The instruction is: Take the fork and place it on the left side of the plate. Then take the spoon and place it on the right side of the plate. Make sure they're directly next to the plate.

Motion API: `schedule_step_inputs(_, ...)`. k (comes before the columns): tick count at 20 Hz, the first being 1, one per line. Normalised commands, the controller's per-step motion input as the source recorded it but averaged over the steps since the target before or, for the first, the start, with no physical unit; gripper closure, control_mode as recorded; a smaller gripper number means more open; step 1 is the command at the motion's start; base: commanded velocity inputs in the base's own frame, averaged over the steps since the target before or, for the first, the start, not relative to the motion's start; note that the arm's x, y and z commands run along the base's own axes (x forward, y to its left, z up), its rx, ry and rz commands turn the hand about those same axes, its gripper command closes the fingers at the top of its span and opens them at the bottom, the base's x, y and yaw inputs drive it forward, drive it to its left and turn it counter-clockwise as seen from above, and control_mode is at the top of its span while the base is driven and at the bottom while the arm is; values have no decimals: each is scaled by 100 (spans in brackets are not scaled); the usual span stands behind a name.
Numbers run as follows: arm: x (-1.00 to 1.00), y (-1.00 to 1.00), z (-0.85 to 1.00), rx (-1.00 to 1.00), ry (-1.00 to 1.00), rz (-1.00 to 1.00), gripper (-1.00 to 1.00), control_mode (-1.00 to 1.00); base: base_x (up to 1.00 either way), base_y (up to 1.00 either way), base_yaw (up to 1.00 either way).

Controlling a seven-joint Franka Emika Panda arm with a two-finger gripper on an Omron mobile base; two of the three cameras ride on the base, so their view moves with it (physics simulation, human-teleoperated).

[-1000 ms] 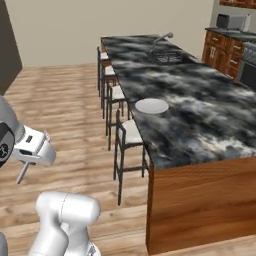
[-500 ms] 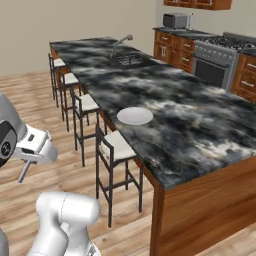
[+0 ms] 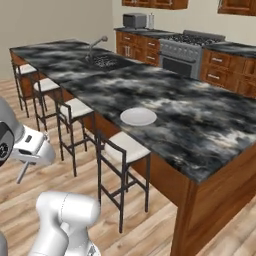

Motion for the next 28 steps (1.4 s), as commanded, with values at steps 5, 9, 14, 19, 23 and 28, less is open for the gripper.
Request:
schedule_step_inputs(5,0,0,0,0,0,0,100,100,30,74,-50)
schedule_step_inputs(9,0,0,0,0,0,0,100,100,33,89,-43)
schedule_step_inputs(14,0,0,0,0,0,0,100,100,29,100,-36)
schedule_step_inputs(19,0,0,0,0,0,0,100,100,56,87,-42)
schedule_step_inputs(23,0,0,0,0,0,0,100,100,62,81,-42)
schedule_step_inputs(28,0,0,0,0,0,0,100,100,85,28,-31)
